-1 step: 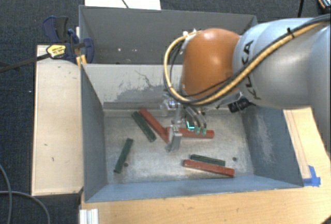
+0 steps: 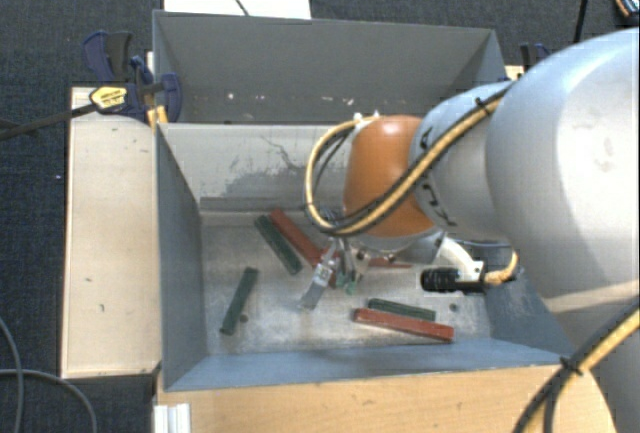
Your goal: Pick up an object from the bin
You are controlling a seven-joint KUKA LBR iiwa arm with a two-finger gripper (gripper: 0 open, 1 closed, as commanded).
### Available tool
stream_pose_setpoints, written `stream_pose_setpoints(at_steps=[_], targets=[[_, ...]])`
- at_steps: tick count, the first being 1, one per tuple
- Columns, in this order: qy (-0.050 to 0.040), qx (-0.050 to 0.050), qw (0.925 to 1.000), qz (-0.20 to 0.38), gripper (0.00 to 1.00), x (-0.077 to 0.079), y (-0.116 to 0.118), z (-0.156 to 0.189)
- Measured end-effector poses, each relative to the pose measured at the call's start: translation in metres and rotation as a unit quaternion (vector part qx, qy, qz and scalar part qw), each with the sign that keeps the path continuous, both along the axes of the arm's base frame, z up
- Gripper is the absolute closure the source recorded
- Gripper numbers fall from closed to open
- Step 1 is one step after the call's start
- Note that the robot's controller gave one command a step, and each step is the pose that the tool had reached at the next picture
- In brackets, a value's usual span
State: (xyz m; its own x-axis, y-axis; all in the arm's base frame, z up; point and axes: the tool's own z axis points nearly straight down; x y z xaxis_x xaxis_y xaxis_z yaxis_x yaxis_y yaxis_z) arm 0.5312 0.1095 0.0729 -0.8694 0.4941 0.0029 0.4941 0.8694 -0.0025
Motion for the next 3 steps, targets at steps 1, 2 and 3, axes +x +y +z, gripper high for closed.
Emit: stream_pose_setpoints(at_steps=[1,2,3], targets=[[-0.0020,0.001,1.0000,-0.001,1.00,0.001,0.001,0.002],[-0.0071,0.002,0.9999,-0.007,1.00,0.021,0.013,0.083],[-0.0051,0.002,0.9999,-0.011,1.00,-0.026,0.012,0.153]])
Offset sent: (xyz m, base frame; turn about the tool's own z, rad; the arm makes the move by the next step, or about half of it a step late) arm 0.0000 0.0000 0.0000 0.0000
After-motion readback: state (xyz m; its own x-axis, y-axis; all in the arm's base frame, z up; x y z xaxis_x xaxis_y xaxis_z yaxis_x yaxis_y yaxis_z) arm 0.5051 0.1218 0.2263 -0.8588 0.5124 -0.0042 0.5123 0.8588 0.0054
